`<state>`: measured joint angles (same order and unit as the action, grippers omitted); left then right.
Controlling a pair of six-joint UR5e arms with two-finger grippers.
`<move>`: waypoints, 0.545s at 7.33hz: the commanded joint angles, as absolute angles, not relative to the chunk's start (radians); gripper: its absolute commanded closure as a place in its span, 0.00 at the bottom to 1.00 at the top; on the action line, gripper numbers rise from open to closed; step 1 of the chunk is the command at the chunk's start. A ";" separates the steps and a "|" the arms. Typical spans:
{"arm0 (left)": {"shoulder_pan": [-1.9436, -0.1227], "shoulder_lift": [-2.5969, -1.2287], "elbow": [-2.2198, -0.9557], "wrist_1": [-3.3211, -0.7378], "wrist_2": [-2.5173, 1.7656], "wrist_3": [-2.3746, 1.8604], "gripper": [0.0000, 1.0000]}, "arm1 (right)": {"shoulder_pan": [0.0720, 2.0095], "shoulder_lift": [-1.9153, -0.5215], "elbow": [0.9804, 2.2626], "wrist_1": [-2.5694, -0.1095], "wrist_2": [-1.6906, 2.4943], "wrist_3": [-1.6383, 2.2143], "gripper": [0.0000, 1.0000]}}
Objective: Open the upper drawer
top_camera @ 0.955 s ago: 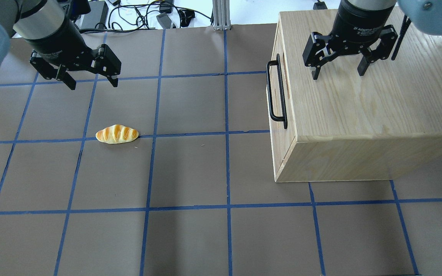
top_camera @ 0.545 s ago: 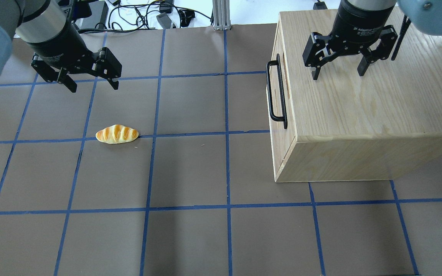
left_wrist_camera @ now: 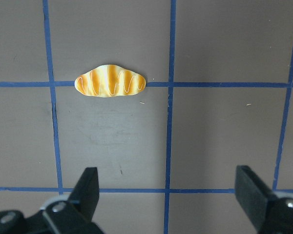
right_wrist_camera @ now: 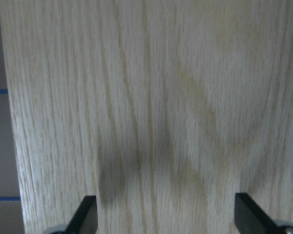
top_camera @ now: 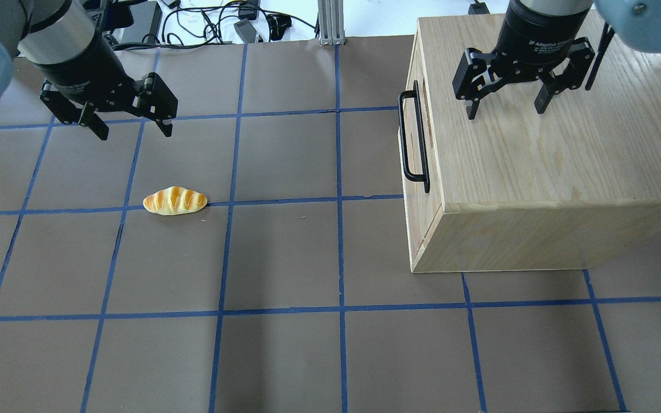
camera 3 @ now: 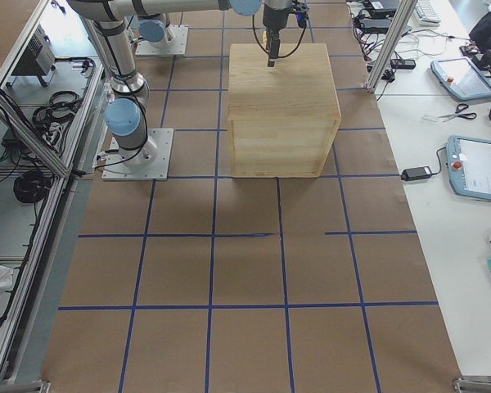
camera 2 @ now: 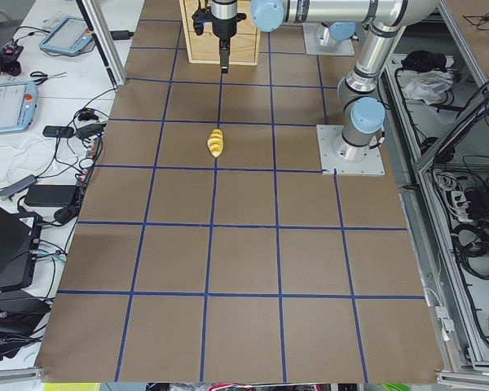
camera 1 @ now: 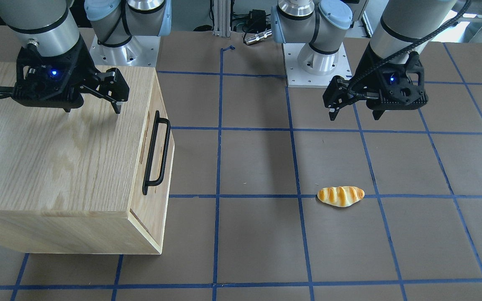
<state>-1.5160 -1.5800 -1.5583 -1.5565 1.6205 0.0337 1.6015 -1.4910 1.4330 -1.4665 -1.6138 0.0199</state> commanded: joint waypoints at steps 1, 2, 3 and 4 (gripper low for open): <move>-1.514 -1.583 -1.557 -1.560 1.666 0.035 0.00 | 1.601 -1.491 1.433 -1.466 -1.614 0.020 0.00; -1.516 -1.601 -1.551 -1.560 1.660 0.034 0.00 | 1.601 -1.491 1.434 -1.466 -1.614 0.018 0.00; -1.514 -1.600 -1.543 -1.557 1.655 0.031 0.00 | 1.601 -1.491 1.433 -1.466 -1.614 0.020 0.00; -1.516 -1.603 -1.542 -1.555 1.626 0.019 0.00 | 1.601 -1.491 1.433 -1.466 -1.614 0.018 0.00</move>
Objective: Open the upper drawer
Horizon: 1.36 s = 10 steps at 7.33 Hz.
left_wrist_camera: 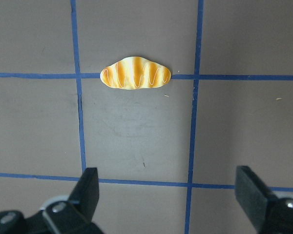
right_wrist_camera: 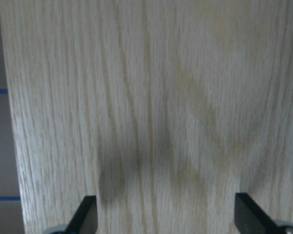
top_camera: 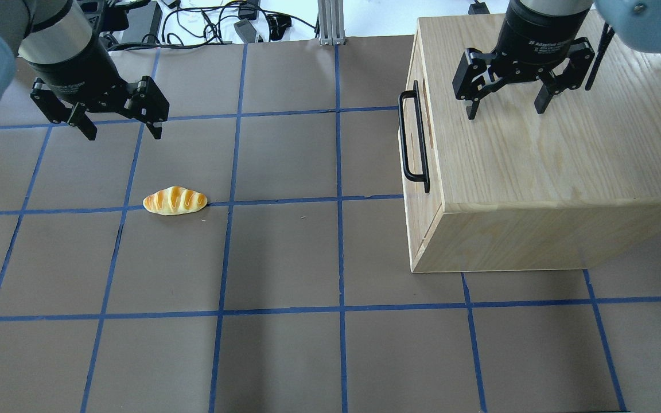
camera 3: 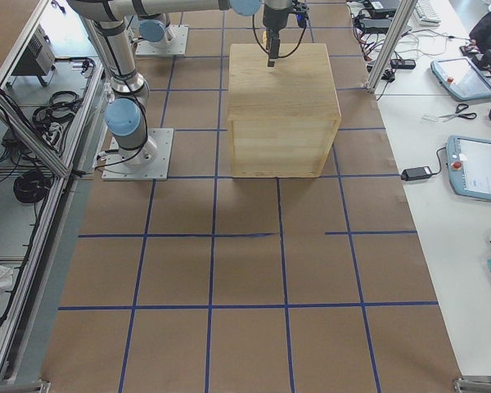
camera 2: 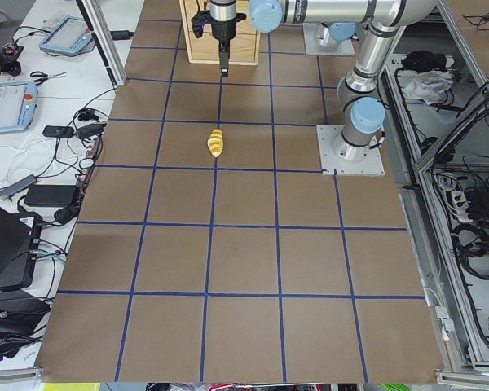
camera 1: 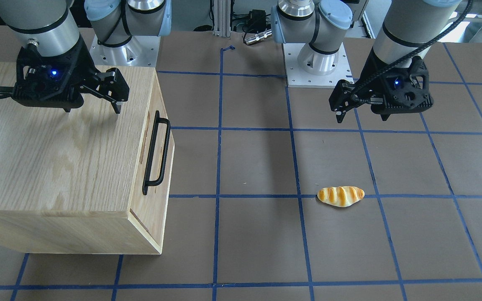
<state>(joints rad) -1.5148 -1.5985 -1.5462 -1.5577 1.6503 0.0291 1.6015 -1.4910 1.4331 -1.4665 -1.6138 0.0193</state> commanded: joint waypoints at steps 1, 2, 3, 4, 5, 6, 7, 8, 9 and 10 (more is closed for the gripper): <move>-1.516 -1.618 -1.540 -1.528 1.562 0.041 0.00 | 1.601 -1.491 1.433 -1.466 -1.614 0.018 0.00; -1.532 -1.635 -1.540 -1.431 1.531 0.041 0.00 | 1.601 -1.491 1.433 -1.466 -1.614 0.020 0.00; -1.552 -1.646 -1.539 -1.416 1.457 0.026 0.00 | 1.601 -1.491 1.433 -1.466 -1.614 0.018 0.00; -1.586 -1.666 -1.536 -1.361 1.430 0.014 0.00 | 1.601 -1.491 1.433 -1.466 -1.614 0.018 0.00; -1.647 -1.687 -1.536 -1.312 1.431 -0.017 0.00 | 1.601 -1.491 1.433 -1.466 -1.614 0.020 0.00; -1.696 -1.716 -1.536 -1.268 1.430 -0.062 0.00 | 1.601 -1.491 1.433 -1.466 -1.614 0.020 0.00; -1.744 -1.748 -1.536 -1.214 1.421 -0.143 0.00 | 1.601 -1.491 1.433 -1.466 -1.614 0.020 0.00; -1.799 -1.785 -1.534 -1.162 1.367 -0.234 0.00 | 1.600 -1.491 1.433 -1.466 -1.614 0.020 0.00; -1.840 -1.819 -1.534 -1.104 1.358 -0.305 0.00 | 1.601 -1.491 1.433 -1.466 -1.614 0.020 0.00; -1.879 -1.854 -1.532 -1.068 1.356 -0.358 0.00 | 1.601 -1.491 1.433 -1.466 -1.614 0.020 0.00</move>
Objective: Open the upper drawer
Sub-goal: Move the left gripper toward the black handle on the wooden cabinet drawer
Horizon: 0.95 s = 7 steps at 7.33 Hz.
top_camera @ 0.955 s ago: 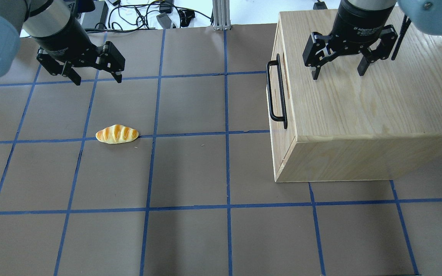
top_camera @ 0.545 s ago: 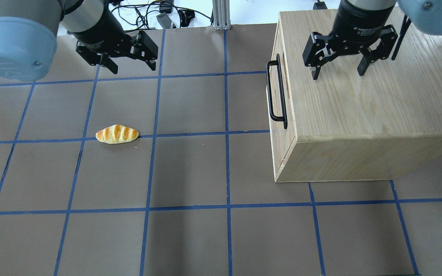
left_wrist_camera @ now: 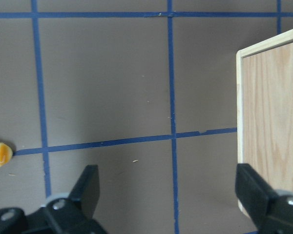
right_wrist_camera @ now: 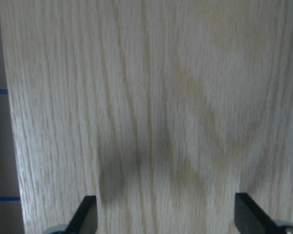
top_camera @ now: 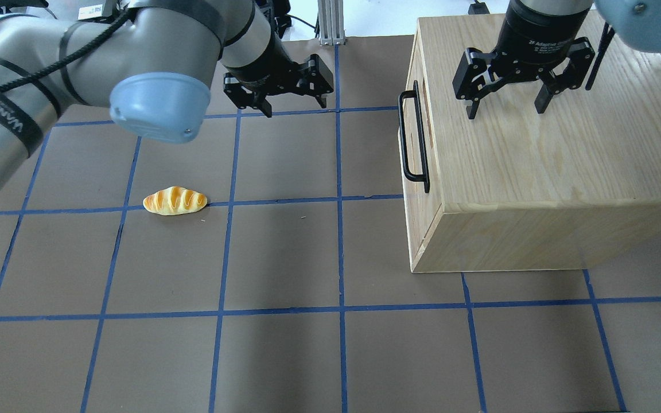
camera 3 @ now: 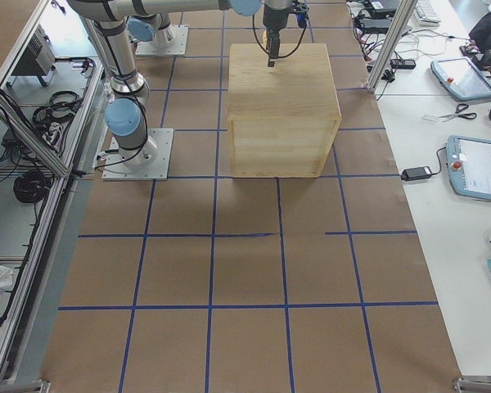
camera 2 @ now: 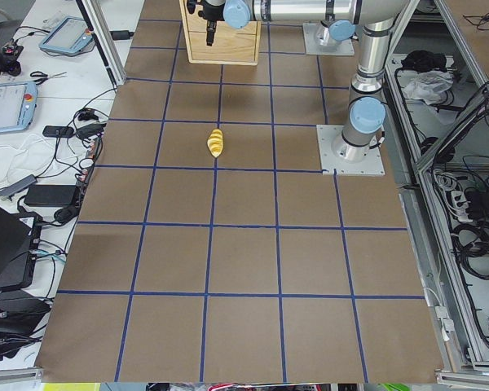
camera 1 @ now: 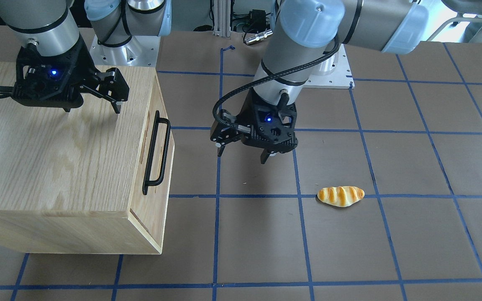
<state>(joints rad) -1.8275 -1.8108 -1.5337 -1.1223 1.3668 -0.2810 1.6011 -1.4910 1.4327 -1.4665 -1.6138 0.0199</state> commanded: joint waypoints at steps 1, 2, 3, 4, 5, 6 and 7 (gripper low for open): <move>-1.896 -1.885 -1.522 -1.008 1.356 -0.368 0.00 | 1.601 -1.491 1.433 -1.466 -1.614 0.020 0.00; -1.916 -1.910 -1.505 -1.002 1.333 -0.371 0.00 | 1.601 -1.491 1.433 -1.466 -1.614 0.018 0.00; -1.934 -1.923 -1.478 -1.000 1.325 -0.383 0.00 | 1.601 -1.491 1.433 -1.466 -1.614 0.020 0.00; -1.946 -1.934 -1.462 -1.000 1.324 -0.393 0.00 | 1.601 -1.491 1.434 -1.466 -1.614 0.020 0.00; -1.954 -1.940 -1.460 -1.000 1.324 -0.396 0.00 | 1.601 -1.491 1.434 -1.466 -1.614 0.018 0.00; -1.957 -1.947 -1.460 -0.999 1.324 -0.396 0.00 | 1.600 -1.491 1.433 -1.466 -1.614 0.020 0.00; -1.962 -1.947 -1.460 -0.999 1.324 -0.396 0.00 | 1.601 -1.491 1.433 -1.466 -1.614 0.020 0.00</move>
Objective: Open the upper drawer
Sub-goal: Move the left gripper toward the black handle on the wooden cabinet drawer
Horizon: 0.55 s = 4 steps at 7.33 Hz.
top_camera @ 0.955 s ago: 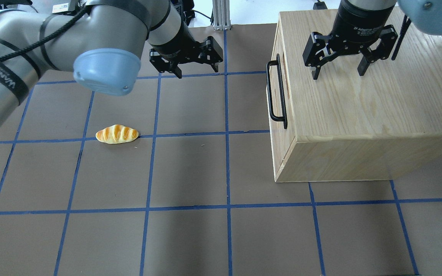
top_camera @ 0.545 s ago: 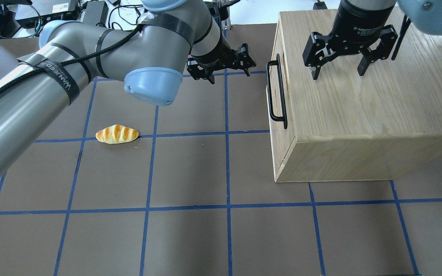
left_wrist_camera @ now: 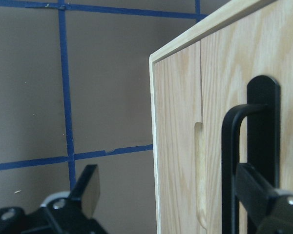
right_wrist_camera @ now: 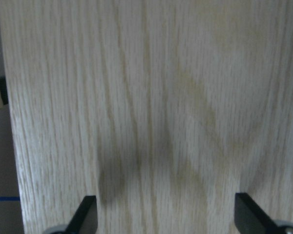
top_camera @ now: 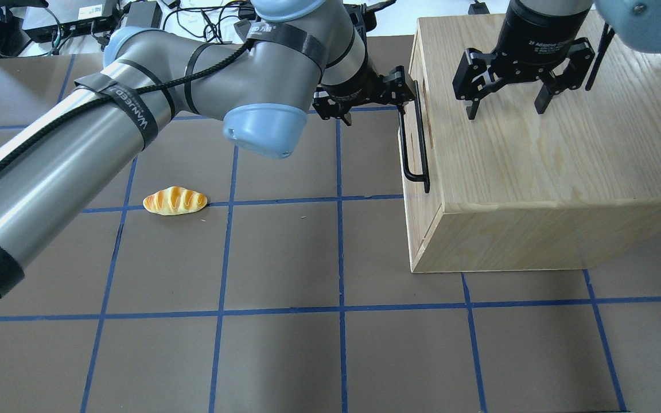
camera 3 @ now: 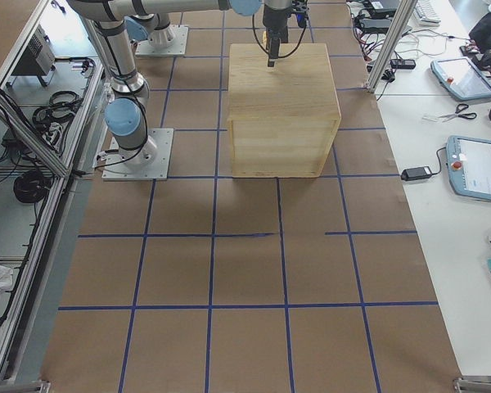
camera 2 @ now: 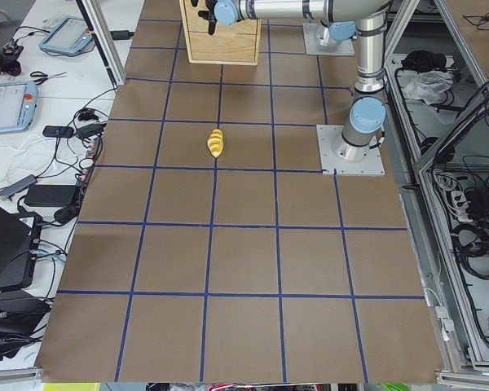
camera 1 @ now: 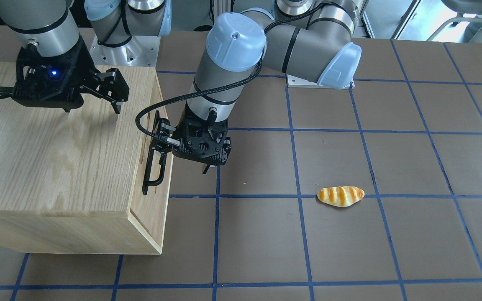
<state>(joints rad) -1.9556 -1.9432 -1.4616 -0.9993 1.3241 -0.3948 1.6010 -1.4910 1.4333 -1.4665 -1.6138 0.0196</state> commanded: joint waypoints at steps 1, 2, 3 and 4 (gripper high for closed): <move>-1.967 -1.951 -1.460 -0.999 1.324 -0.396 0.00 | 1.601 -1.491 1.434 -1.466 -1.614 0.020 0.00; -1.970 -1.959 -1.460 -0.999 1.324 -0.397 0.00 | 1.601 -1.491 1.433 -1.466 -1.614 0.020 0.00; -1.970 -1.968 -1.460 -0.999 1.325 -0.396 0.00 | 1.601 -1.491 1.433 -1.466 -1.614 0.018 0.00; -1.970 -1.970 -1.460 -0.999 1.325 -0.391 0.00 | 1.601 -1.491 1.434 -1.466 -1.614 0.018 0.00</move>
